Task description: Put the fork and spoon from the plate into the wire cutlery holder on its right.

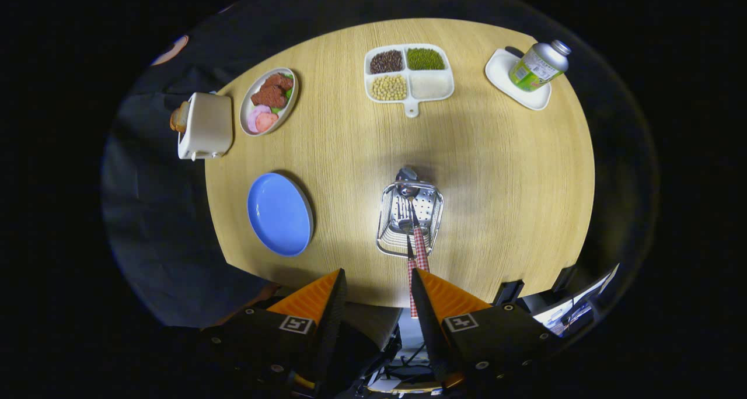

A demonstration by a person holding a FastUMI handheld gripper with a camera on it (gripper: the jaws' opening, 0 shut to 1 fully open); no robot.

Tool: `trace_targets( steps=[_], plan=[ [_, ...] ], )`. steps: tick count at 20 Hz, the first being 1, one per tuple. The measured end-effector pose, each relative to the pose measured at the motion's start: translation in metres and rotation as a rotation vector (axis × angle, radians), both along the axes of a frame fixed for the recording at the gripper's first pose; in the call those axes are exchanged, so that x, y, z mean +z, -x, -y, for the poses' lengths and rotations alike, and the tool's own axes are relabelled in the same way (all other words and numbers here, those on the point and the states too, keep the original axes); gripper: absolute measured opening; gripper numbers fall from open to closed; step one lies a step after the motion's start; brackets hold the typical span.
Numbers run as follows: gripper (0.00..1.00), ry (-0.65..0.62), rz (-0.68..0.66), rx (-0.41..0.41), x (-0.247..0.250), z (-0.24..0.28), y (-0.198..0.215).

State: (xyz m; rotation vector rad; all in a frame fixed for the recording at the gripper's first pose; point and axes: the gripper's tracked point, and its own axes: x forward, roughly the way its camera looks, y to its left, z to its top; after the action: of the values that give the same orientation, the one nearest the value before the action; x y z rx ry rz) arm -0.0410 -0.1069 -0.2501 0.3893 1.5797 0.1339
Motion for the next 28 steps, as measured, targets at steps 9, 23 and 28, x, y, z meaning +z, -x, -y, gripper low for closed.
trace_targets(
  steps=[9, 23, 28],
  plan=[
    [0.90, 0.077, 0.534, -0.199, 0.049, 0.033, -0.044],
    [0.94, 0.402, 1.240, -0.365, 0.146, 0.098, -0.056],
    [0.94, 0.511, 1.409, -0.344, 0.179, 0.101, -0.050]
  ],
)
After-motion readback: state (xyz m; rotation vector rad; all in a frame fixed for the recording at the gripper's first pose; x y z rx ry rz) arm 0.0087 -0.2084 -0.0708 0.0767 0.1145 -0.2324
